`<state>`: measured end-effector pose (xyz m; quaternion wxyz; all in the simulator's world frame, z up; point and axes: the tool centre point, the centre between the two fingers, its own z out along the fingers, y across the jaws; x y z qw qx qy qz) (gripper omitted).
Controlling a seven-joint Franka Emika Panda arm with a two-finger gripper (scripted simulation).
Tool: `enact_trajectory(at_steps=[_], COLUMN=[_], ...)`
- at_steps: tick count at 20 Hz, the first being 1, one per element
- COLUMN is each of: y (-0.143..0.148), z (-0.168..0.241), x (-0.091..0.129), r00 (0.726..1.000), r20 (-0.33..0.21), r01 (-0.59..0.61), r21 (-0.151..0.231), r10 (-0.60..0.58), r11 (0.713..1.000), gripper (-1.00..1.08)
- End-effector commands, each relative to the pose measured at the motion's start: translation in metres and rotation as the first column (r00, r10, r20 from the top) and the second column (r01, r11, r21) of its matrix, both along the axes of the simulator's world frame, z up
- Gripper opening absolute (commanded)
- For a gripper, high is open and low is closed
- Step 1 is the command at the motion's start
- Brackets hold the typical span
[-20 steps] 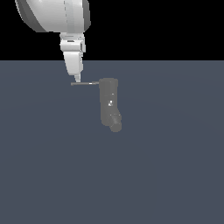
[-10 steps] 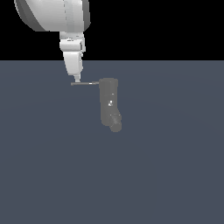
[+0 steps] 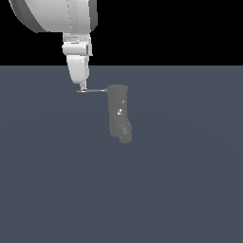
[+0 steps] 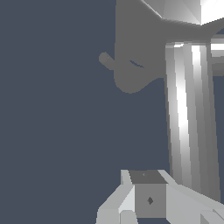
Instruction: Turn on the faucet by rotating a designated handle.
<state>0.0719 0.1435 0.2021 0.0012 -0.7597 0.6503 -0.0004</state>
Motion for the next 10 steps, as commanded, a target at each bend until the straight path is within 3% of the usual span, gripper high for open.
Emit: enact_trajectory(at_steps=[1,10], y=[-0.002,-0.007], z=[0.0,0.0], x=[-0.008,-0.032], r00=[1.0,1.0], r20=[-0.002,-0.002], r01=[0.001,0.001], r21=[-0.001,-0.002], r10=[-0.001,-0.001], r11=[1.0,1.0], gripper=[-1.0,-1.0])
